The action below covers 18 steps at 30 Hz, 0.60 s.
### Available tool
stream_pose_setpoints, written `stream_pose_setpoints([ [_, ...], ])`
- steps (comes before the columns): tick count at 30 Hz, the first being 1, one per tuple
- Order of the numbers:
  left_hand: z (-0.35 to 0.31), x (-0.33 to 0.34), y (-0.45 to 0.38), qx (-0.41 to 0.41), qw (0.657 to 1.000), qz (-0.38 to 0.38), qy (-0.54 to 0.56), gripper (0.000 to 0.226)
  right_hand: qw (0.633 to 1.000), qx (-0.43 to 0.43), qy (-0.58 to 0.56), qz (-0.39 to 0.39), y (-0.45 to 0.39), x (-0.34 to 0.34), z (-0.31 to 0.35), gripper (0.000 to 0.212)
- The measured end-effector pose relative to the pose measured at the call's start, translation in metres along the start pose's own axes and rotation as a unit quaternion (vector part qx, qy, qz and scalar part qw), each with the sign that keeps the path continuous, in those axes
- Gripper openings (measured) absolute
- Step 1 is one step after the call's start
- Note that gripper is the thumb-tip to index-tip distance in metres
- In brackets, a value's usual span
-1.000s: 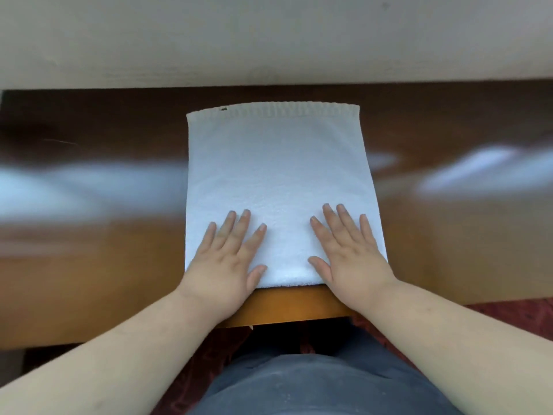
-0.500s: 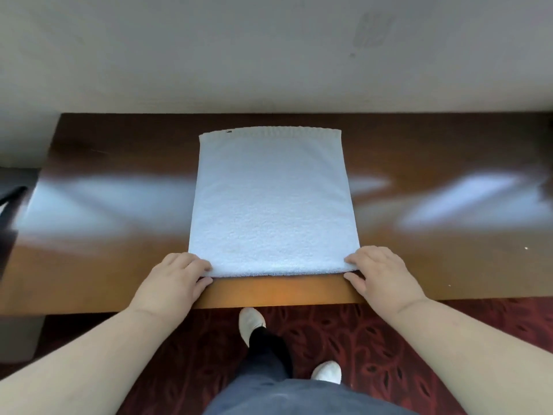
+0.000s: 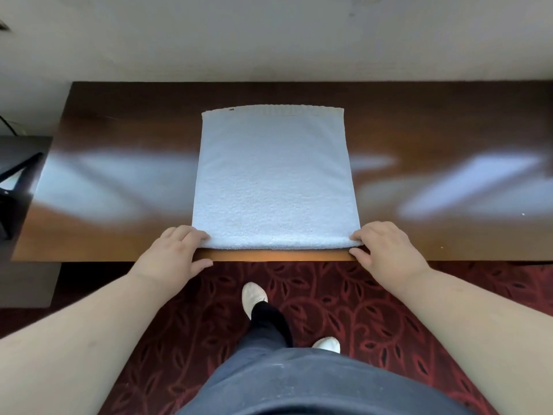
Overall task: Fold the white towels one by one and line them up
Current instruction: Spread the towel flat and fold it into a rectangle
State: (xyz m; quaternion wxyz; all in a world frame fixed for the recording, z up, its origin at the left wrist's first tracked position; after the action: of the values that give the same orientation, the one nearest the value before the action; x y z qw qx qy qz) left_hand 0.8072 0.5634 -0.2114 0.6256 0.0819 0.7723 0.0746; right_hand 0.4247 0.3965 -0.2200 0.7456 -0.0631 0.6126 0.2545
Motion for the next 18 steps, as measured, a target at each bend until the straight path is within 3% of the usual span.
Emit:
stream_pose_setpoints([
  [2,-0.001,0.003,0.006,0.005,1.000,-0.009,-0.005,0.056,1.000,-0.019,-0.002,-0.008,0.013,0.004,-0.001,0.037],
  [4,-0.001,0.008,0.007,0.019,0.999,-0.020,-0.018,0.047,0.999,-0.039,0.010,-0.014,0.022,0.008,-0.002,0.046],
  [8,-0.003,0.012,0.010,0.046,0.997,-0.043,-0.037,0.033,0.996,-0.075,0.022,-0.047,0.026,0.010,-0.001,0.034],
  [15,-0.017,-0.018,0.015,-0.093,0.987,-0.086,0.096,0.024,0.996,-0.023,-0.081,0.036,0.028,-0.013,-0.001,0.019],
  [18,-0.020,-0.041,0.007,-0.156,0.967,-0.093,0.179,0.018,0.989,-0.001,-0.146,0.036,0.019,-0.036,0.003,0.028],
])
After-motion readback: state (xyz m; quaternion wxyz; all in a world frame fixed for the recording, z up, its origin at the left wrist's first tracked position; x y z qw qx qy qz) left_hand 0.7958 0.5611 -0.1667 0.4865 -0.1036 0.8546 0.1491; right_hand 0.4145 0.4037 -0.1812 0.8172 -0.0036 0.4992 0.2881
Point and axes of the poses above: each hand's wrist, its own y-axis away from the middle knuckle, its own x-axis out of the palm, z = x × y, the point moved 2 cm from there along -y, towards the middle knuckle, and after that the axes turned 9 degrees about x, right-handed, at the moved point
